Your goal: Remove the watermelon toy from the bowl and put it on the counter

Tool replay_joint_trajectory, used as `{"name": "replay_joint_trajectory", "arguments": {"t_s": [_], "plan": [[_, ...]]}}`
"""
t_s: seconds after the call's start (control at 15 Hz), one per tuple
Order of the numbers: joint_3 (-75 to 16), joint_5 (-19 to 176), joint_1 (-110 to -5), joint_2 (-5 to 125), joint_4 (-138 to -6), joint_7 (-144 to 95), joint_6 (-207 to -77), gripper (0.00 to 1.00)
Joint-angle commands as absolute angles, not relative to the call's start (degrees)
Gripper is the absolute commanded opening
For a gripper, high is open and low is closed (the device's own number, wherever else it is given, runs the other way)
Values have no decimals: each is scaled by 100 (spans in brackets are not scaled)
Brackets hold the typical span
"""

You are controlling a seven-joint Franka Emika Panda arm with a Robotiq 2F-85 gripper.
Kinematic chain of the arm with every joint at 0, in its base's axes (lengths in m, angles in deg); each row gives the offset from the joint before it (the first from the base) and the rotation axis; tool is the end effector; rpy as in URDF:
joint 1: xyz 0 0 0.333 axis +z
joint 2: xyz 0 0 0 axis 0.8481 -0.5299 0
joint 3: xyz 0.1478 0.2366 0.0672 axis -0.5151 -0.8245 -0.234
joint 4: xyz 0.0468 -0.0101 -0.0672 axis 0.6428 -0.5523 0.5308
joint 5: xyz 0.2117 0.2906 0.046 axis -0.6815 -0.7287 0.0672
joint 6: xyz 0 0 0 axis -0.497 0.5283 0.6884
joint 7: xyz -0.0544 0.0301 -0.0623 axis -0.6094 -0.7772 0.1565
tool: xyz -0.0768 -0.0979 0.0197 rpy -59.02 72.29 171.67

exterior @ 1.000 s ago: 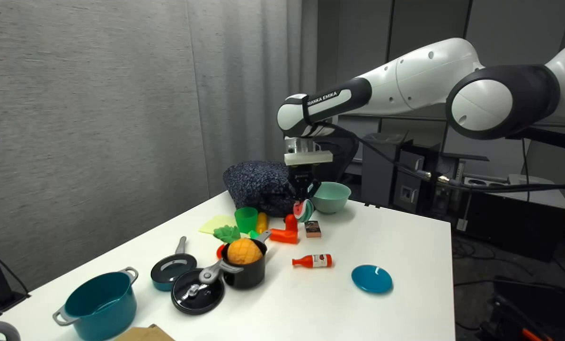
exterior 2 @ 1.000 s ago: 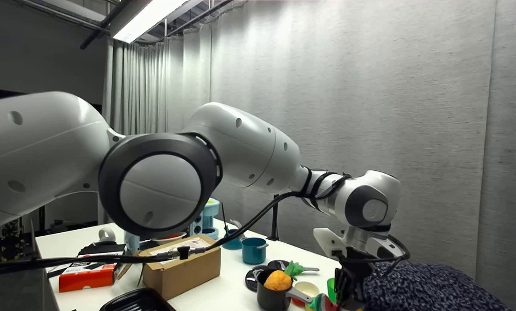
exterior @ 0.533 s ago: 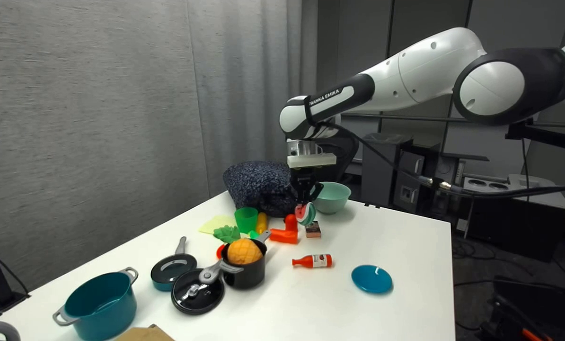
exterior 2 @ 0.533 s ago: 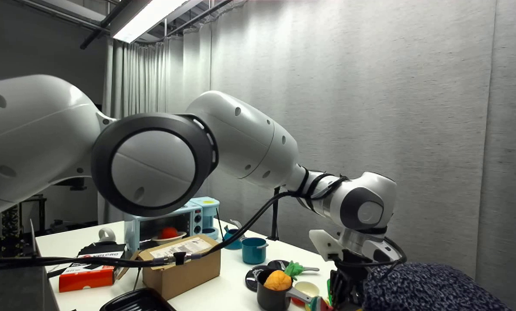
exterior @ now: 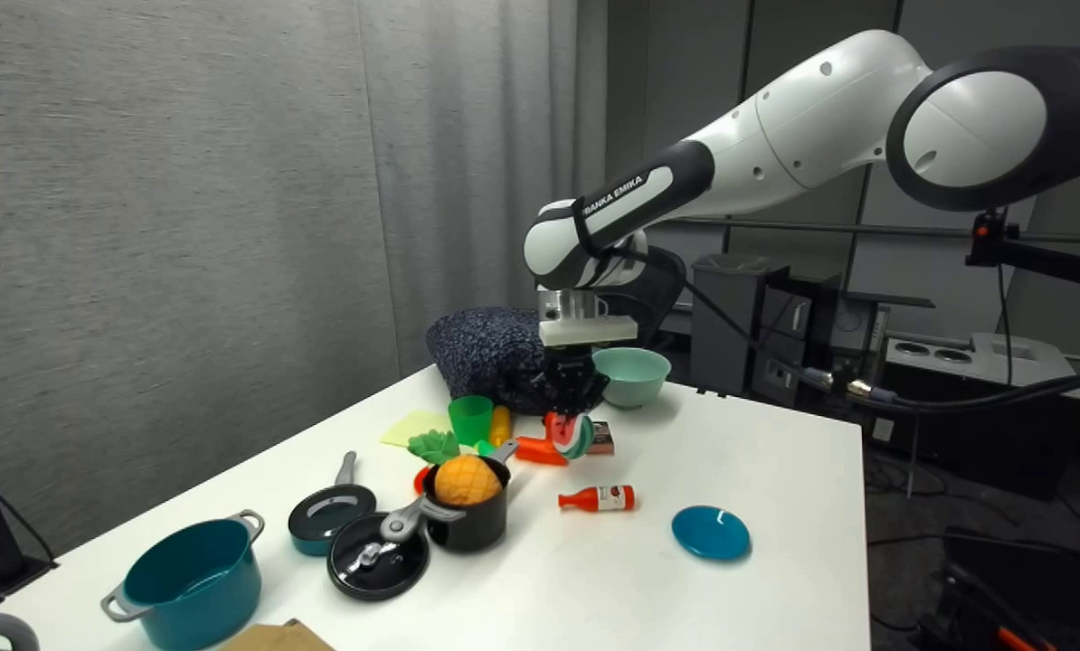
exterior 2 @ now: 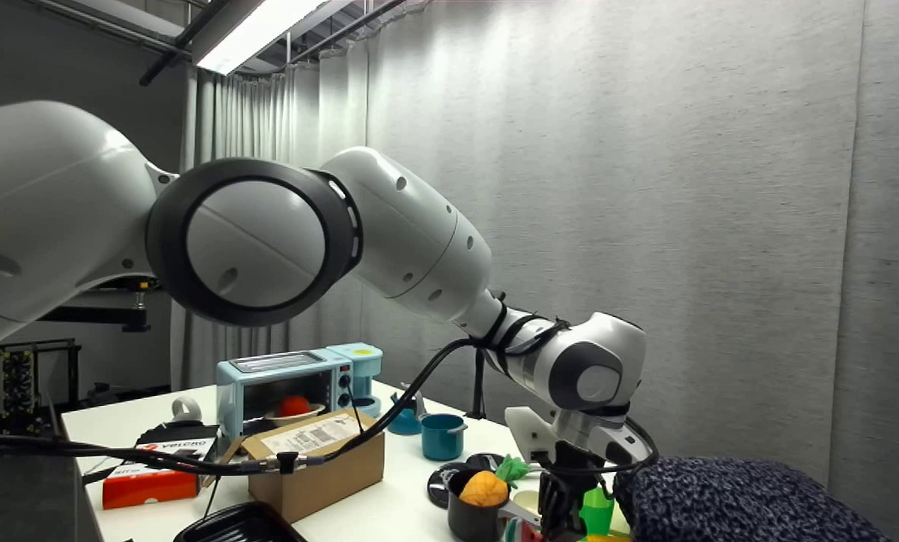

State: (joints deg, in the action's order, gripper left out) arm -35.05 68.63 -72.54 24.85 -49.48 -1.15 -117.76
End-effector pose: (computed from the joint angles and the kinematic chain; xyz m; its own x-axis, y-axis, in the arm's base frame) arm 0.6675 -0.1430 0.1920 0.7008 -0.6738 -0.2342 -0.6974 -0.7162 -0.0264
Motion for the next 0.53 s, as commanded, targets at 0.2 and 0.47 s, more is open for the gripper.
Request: {"name": "replay_joint_trajectory", "arguments": {"t_s": [0.2, 0.47], "plan": [[-3100, 6712, -6627, 2909, -5846, -433, -12122, 39], [-2966, 6764, -6457, 2921, -5891, -432, -12149, 69]]}}
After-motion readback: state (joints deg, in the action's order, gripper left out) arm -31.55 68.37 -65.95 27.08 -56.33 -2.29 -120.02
